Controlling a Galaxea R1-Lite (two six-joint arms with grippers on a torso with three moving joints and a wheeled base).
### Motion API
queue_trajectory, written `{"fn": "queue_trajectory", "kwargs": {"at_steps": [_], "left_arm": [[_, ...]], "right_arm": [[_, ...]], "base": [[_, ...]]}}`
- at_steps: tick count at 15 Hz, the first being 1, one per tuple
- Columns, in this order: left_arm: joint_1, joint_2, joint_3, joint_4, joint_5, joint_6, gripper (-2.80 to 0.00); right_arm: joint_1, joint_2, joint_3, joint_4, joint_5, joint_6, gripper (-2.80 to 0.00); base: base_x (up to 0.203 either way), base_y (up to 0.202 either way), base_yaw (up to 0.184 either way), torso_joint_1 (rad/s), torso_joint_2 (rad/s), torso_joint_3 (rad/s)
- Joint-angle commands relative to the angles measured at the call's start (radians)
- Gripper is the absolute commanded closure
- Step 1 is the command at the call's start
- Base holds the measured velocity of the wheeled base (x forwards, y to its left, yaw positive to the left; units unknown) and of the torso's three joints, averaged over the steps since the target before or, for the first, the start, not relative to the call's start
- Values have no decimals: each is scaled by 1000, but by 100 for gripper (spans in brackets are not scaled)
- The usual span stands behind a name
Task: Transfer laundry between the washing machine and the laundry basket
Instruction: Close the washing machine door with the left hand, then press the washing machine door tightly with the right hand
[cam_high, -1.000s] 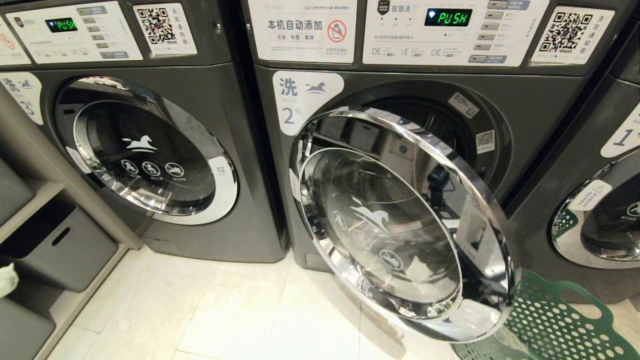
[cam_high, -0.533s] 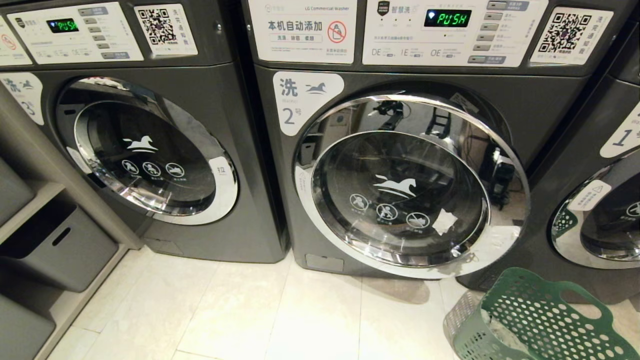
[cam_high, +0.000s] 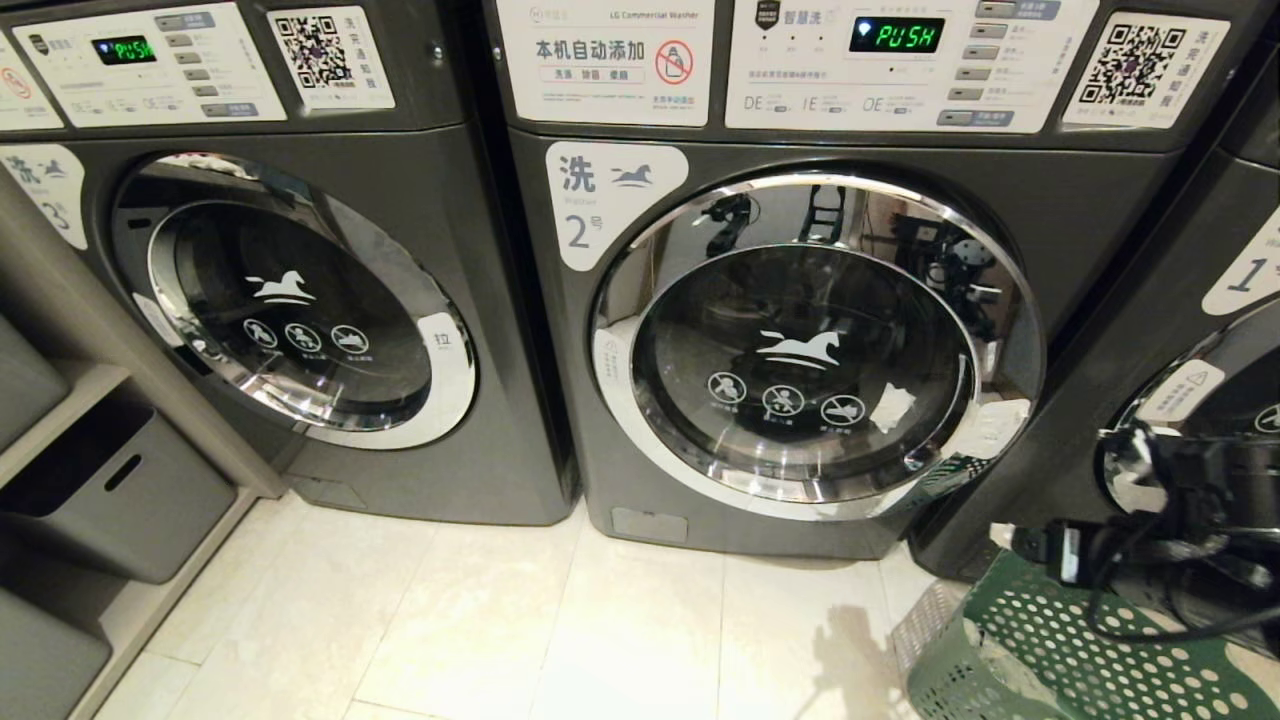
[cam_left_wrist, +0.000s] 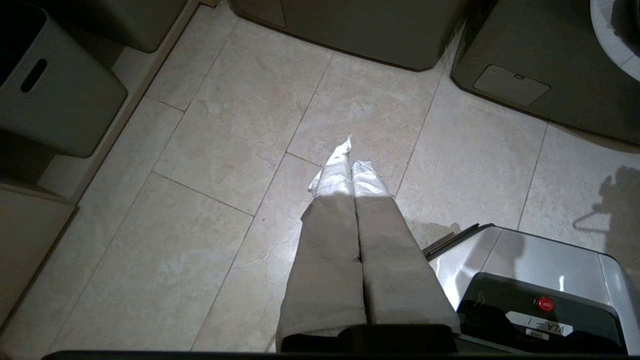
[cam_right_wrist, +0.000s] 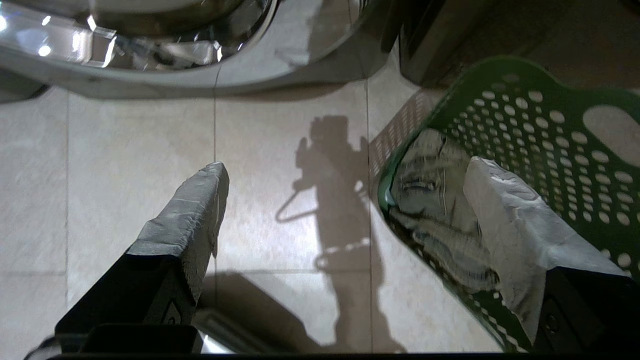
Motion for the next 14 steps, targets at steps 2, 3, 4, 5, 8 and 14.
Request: {"fn": "queue_trajectory", "kwargs": {"at_steps": [2,3,4,5,8,14], "left_arm": [[0,0,54,-65,-38,6,0],[0,-1,84,-142,-79,52,0],[0,-1,123,-241,-127,148,0],[0,-1,179,-353,-201,253,0],[1,-2,292,-490,-308,392,0],[1,-2,332,-490,-310,390,0]], "right_arm": [[-27,422,-174,-235,-26,1,-280],[-46,486,-273,-278,-35,-8,-280],[-69,539,-356,-309,-39,-26,-280],[-90,577,-427,-331,-37,-48,-280],[-105,602,-536,-358,8,-105,-280],[-101,579,-602,-401,67,-123,-280]], "base": [[0,0,0,0,0,0],[0,0,0,0,0,0],[0,0,0,0,0,0],[0,0,0,0,0,0],[0,0,0,0,0,0],[0,0,0,0,0,0]]}}
